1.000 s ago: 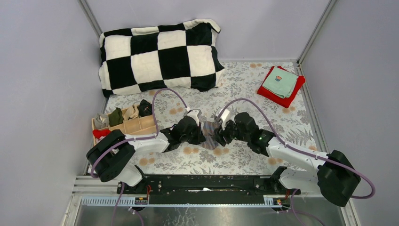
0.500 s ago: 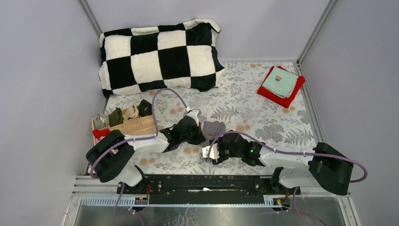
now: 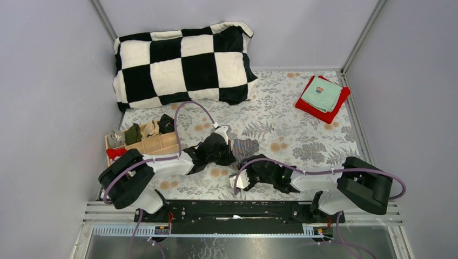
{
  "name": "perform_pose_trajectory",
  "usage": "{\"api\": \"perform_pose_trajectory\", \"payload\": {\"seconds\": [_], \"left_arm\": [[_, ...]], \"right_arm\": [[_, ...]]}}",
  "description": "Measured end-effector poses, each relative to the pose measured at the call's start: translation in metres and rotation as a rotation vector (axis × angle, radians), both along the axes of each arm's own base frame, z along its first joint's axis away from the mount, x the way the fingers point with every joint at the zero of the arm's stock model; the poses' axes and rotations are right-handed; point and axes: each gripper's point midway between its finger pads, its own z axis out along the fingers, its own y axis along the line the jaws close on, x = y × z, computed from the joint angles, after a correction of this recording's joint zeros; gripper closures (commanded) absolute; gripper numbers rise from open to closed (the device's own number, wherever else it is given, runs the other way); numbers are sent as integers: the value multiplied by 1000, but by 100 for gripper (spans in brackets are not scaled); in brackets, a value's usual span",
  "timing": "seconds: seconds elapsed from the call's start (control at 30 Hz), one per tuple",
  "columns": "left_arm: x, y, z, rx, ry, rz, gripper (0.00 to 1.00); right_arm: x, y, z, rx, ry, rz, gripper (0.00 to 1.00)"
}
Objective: Roll the underwear
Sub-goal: Roll the underwear to the center of the board.
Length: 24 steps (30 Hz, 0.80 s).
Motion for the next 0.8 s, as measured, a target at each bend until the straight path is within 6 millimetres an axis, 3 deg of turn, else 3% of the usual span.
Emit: {"api": "perform_pose_trajectory", "payload": {"seconds": [0.43,0.8], "left_arm": [[0,0,0,0,0,0,100],[0,0,0,2,0,1,100]], "right_arm": [[9,-1,-2,-21,-81,0,37],[10,0,-8,2,-75,-31,85]]}}
